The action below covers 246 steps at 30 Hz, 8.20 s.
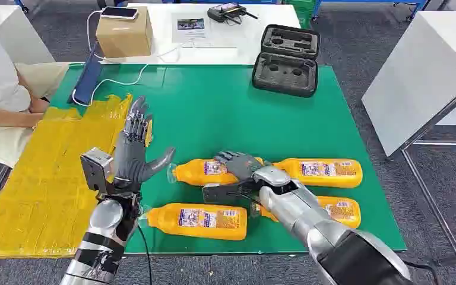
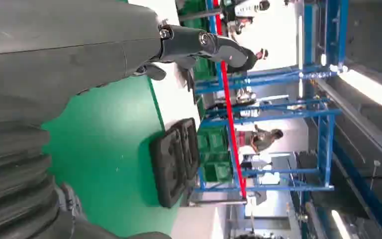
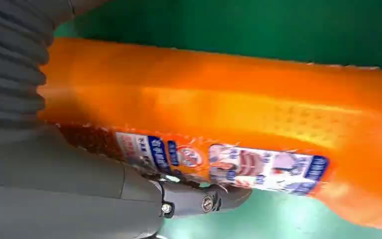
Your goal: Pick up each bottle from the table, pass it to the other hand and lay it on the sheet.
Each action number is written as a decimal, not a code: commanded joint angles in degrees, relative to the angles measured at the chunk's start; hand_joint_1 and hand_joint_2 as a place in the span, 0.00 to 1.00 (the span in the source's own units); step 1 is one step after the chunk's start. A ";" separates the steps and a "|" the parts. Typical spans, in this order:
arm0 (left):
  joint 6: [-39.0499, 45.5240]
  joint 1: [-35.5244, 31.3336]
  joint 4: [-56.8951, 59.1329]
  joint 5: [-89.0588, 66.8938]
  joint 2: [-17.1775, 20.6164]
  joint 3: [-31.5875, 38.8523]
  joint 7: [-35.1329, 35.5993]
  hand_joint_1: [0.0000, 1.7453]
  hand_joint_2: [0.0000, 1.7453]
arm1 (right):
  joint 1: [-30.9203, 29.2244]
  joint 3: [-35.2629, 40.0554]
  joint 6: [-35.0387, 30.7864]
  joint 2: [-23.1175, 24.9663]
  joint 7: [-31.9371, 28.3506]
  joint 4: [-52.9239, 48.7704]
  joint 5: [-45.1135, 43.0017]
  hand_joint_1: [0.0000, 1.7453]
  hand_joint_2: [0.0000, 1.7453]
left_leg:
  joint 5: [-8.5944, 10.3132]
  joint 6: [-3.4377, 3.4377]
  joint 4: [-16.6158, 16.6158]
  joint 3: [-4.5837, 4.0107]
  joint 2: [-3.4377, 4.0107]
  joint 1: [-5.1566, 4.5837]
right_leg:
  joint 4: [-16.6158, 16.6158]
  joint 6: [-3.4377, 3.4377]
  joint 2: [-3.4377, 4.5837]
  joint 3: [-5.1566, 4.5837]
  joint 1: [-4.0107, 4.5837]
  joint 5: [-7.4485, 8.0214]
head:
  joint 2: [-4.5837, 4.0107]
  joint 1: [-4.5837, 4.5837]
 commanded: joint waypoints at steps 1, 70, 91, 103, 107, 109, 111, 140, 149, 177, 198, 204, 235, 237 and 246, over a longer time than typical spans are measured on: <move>-0.17 -2.90 4.42 0.36 0.44 -1.48 0.10 0.00 1.00 | -1.85 2.18 0.13 0.15 2.01 6.57 -0.43 0.00 1.00 | -0.09 -0.10 -0.02 0.28 -0.04 0.05 | -0.05 -0.09 0.05 0.32 0.03 -0.11 | 0.00 0.02; -1.37 -4.43 3.42 0.47 0.32 -7.45 2.06 0.00 1.00 | 17.10 -24.23 -18.44 10.32 -19.94 -21.49 -25.76 1.00 1.00 | -0.12 -0.10 -0.02 0.22 0.15 0.05 | -0.02 -0.10 0.22 0.21 0.04 -0.09 | 0.00 0.02; -1.59 -8.13 10.89 1.89 -0.99 -4.79 1.88 1.00 1.00 | 18.46 -13.17 -23.72 11.60 -21.47 -20.54 -20.48 1.00 1.00 | -0.09 -0.09 -0.03 0.20 0.05 0.07 | -0.04 -0.10 0.12 0.21 0.05 -0.10 | 0.00 0.02; -1.29 -6.90 8.74 2.93 -0.89 -3.79 1.23 1.00 1.00 | 18.21 -13.21 -24.20 11.37 -21.15 -19.60 -21.26 1.00 1.00 | -0.04 -0.05 -0.02 0.08 0.06 0.05 | -0.01 -0.07 0.10 0.07 0.04 -0.05 | 0.00 0.02; -1.29 -6.90 8.74 2.93 -0.89 -3.79 1.23 1.00 1.00 | 18.21 -13.21 -24.20 11.37 -21.15 -19.60 -21.26 1.00 1.00 | -0.11 -0.09 -0.02 0.22 0.07 0.06 | -0.02 -0.10 0.15 0.22 0.05 -0.11 | 0.00 0.02; -1.29 -6.90 8.74 2.93 -0.89 -3.79 1.23 1.00 1.00 | 18.21 -13.21 -24.20 11.37 -21.15 -19.60 -21.26 1.00 1.00 | -0.05 -0.05 -0.03 0.09 0.05 0.04 | -0.02 -0.07 0.09 0.09 0.03 -0.06 | 0.00 0.02; -1.29 -6.90 8.74 2.93 -0.89 -3.79 1.23 1.00 1.00 | 18.21 -13.21 -24.20 11.37 -21.15 -19.60 -21.26 1.00 1.00 | -0.08 -0.07 -0.03 0.16 0.08 0.06 | -0.03 -0.08 0.14 0.16 0.04 -0.08 | 0.00 0.02; 38.49 -9.43 5.57 -55.09 6.15 11.83 6.02 1.00 1.00 | 32.70 -12.02 -29.42 4.42 -22.74 -68.19 -31.16 0.00 1.00 | -0.20 -0.11 0.04 0.21 0.12 0.09 | 0.03 -0.12 0.19 0.20 0.08 -0.18 | 0.00 0.00; 38.49 -13.81 14.28 -86.02 11.13 13.03 12.23 1.00 1.00 | 32.83 -9.02 -35.33 1.76 -26.32 -75.91 -33.92 0.00 1.00 | 0.00 -0.13 -0.04 0.10 0.09 0.06 | 0.01 -0.13 0.10 0.03 0.03 -0.06 | 0.00 0.02; 38.49 -21.54 44.69 -86.02 13.74 8.92 19.98 1.00 1.00 | 26.95 -5.27 -31.10 1.48 -24.61 -67.39 -37.08 0.00 1.00 | -0.08 -0.20 -0.05 0.32 0.20 0.13 | 0.01 -0.16 0.30 0.27 0.10 -0.12 | 0.00 0.02; 34.31 -24.34 61.14 -86.02 14.85 6.11 26.64 0.00 1.00 | 25.81 -3.97 -30.17 1.92 -24.07 -64.47 -36.28 0.00 1.00 | -0.04 -0.18 -0.02 0.16 0.17 0.16 | 0.07 -0.14 0.25 0.12 0.13 -0.08 | 0.00 0.04; 31.28 -23.90 61.17 -84.64 14.19 7.40 25.76 0.00 1.00 | 25.89 -4.33 -30.12 2.03 -23.93 -64.69 -36.24 0.00 1.00 | -0.06 -0.19 -0.01 0.23 0.15 0.15 | 0.09 -0.15 0.26 0.20 0.12 -0.11 | 0.00 0.04; 38.49 -17.02 23.93 -45.13 3.32 34.60 -14.31 0.00 1.00 | 23.26 -0.79 -25.97 -0.92 -15.32 -53.12 -18.11 0.00 1.00 | 0.03 -0.21 -0.03 0.17 0.17 0.14 | 0.08 -0.11 0.26 0.12 0.10 -0.04 | 0.00 0.04; 38.49 -16.20 22.34 -42.21 3.83 33.07 -15.04 0.00 1.00 | 21.36 1.41 -24.05 -1.23 -13.56 -49.46 -14.18 0.00 1.00 | 0.02 -0.25 -0.03 0.17 0.32 0.16 | 0.08 -0.13 0.41 0.06 0.14 0.00 | 0.00 0.02; 36.28 -9.20 12.82 -28.50 4.04 19.98 -12.21 0.00 1.00 | 14.23 10.29 -16.19 -0.50 -9.99 -36.93 -4.74 0.00 1.00 | 0.02 -0.30 -0.05 0.32 0.16 0.27 | 0.09 -0.13 0.33 0.24 0.21 -0.10 | 0.00 0.02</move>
